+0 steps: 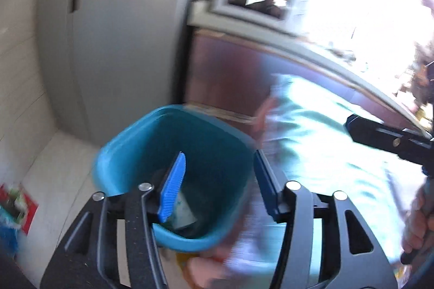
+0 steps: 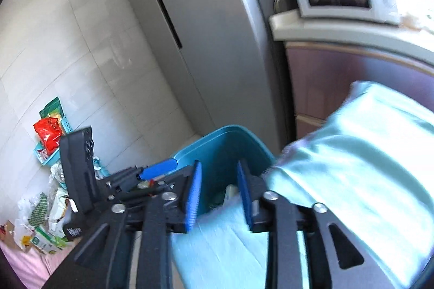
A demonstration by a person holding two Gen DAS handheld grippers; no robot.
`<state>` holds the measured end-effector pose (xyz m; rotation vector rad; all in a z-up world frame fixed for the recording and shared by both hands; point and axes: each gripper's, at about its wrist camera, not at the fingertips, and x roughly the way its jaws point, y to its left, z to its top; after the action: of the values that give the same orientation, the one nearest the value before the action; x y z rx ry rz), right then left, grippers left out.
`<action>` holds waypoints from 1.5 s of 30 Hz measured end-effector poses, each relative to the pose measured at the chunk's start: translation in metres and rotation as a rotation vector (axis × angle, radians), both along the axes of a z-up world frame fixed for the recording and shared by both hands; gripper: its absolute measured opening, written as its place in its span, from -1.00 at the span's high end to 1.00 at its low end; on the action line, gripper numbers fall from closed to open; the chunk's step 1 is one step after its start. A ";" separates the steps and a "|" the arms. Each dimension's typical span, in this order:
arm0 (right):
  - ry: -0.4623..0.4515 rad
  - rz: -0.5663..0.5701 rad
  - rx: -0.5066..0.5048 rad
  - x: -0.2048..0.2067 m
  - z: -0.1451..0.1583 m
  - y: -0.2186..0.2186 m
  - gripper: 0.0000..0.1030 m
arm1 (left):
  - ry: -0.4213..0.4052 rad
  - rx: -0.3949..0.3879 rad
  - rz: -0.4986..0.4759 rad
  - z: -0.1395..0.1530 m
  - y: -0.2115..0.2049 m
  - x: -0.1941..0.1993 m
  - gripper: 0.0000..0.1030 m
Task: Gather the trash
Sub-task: 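Grasp a white foam net with the left gripper while the right gripper grasps another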
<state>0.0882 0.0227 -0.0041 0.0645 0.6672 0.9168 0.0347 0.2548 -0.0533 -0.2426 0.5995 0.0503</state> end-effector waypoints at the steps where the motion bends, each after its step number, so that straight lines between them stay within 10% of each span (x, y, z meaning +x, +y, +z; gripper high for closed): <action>1: -0.012 -0.023 0.004 -0.006 0.002 -0.016 0.37 | -0.017 -0.001 -0.044 0.006 -0.013 -0.003 -0.07; 15: -0.044 -0.482 0.020 -0.061 -0.003 -0.206 0.34 | -0.027 -0.015 -0.628 0.015 -0.231 -0.015 -0.26; 28: 0.041 -0.666 0.057 -0.056 -0.034 -0.281 0.25 | 0.042 0.108 -0.793 -0.006 -0.338 -0.003 -0.47; 45: 0.170 -0.639 0.140 -0.005 -0.058 -0.282 0.23 | 0.118 0.026 -0.762 -0.015 -0.328 0.016 0.68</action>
<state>0.0828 -0.2589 -0.0619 0.4591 0.6798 0.3397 0.0511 -0.0731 -0.0679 0.0263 0.7759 -0.6661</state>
